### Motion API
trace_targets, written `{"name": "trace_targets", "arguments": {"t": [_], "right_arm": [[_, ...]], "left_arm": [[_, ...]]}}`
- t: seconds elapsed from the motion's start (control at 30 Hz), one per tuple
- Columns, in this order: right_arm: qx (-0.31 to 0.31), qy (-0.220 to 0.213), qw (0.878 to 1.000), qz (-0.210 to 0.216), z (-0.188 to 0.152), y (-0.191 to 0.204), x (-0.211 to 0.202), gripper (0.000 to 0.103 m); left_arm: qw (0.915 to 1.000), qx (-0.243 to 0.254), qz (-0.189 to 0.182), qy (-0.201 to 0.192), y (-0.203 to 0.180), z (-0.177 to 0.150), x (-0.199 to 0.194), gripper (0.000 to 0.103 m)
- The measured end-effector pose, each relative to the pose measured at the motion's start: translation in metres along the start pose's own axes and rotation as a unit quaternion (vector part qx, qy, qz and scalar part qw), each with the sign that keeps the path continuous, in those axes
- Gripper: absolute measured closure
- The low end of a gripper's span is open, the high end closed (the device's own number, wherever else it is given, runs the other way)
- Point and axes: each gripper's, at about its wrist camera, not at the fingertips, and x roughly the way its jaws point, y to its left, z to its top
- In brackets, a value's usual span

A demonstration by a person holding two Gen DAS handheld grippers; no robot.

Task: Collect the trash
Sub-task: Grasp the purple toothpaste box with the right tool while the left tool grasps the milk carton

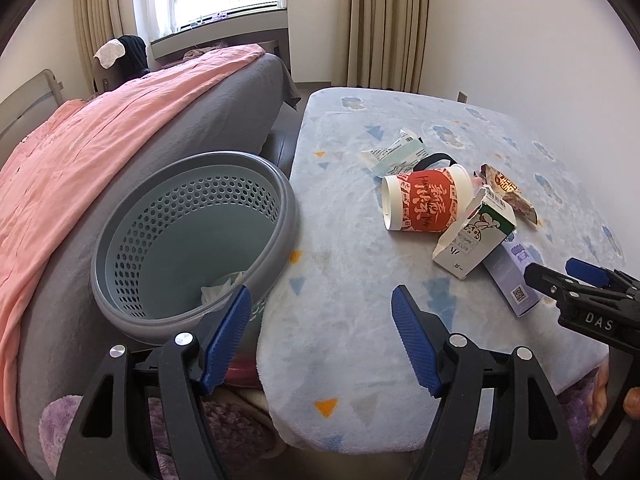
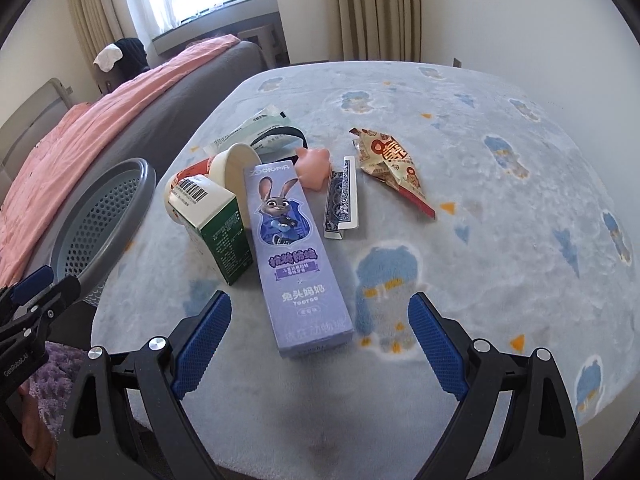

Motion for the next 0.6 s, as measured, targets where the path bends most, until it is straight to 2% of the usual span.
{"name": "trace_targets", "arguments": {"t": [0.2,0.4,0.47,0.6], "right_arm": [[-0.035,0.015,0.999,-0.032,0.009,0.014,0.024,0.015],[-0.044,0.032,0.998,-0.035,0.01,0.017,0.04,0.027],[-0.042,0.036,0.998,-0.031,0.011,0.016,0.042,0.035],[-0.041,0.038,0.998,-0.017,0.013,0.017,0.044,0.044]], "left_arm": [[1.0,0.006,0.0,0.008,-0.003,0.001,0.01,0.033],[0.9998,0.008,-0.004,0.017,-0.005,0.001,0.022,0.033],[0.9997,0.009,-0.006,0.02,-0.007,0.001,0.025,0.033],[0.9996,0.012,-0.008,0.023,-0.01,0.0,0.028,0.033]]}}
